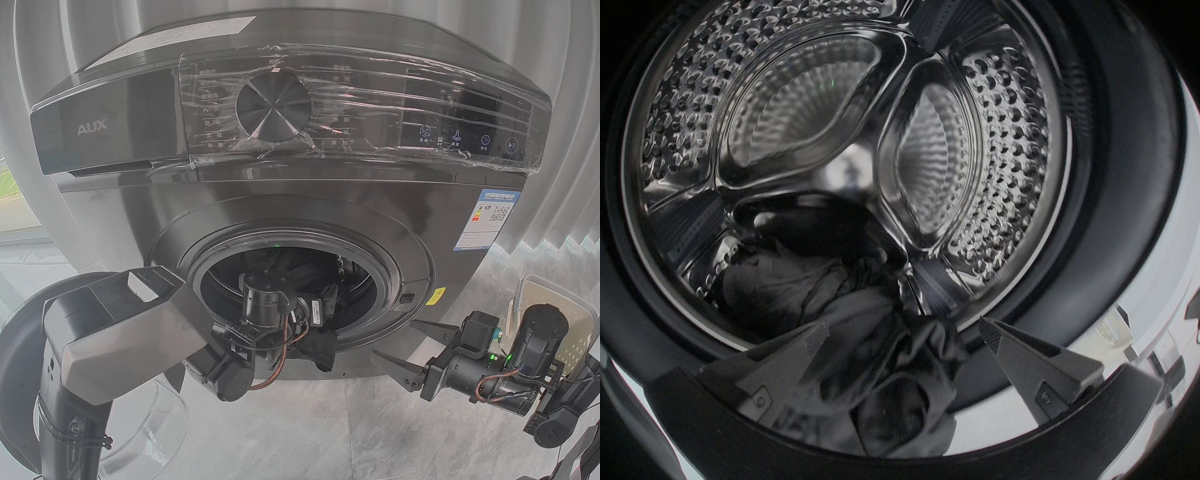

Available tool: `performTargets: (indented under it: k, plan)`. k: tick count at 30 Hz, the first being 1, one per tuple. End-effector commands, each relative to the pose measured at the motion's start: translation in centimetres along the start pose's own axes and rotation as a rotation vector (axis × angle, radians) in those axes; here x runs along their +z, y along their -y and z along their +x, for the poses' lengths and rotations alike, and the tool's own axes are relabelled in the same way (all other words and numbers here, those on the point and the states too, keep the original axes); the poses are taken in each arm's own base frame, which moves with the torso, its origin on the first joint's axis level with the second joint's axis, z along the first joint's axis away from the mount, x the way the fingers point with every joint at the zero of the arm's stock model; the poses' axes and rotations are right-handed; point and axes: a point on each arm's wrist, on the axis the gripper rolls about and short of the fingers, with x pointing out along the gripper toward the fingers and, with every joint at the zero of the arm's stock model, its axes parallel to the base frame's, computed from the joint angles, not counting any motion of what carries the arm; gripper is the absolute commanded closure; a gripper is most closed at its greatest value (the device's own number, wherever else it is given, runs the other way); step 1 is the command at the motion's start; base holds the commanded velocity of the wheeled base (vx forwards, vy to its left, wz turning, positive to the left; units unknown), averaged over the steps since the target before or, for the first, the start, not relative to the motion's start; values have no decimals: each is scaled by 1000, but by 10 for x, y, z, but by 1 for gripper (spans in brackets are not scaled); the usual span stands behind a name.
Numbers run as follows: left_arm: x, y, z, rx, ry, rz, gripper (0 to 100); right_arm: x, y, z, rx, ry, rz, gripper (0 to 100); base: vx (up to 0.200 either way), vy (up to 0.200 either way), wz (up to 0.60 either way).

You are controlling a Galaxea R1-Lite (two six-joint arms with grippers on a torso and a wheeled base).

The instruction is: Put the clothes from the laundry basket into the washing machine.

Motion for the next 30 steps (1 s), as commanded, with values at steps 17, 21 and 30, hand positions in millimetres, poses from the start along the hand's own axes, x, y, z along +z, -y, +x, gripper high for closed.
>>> performTargets:
  k: [17, 21, 30]
  plan:
    - [-63, -2, 25, -53, -91, 14, 0, -2, -1, 2, 6, -10, 2, 0, 0, 0, 0]
    - [-65, -15, 35, -24, -85, 14, 100, -2, -2, 1, 8, -9, 0, 0, 0, 0, 0]
    - [-60, -23, 45, -10, -45, 5, 100, -1, -4, 2, 19, 5, -4, 0, 0, 0, 0]
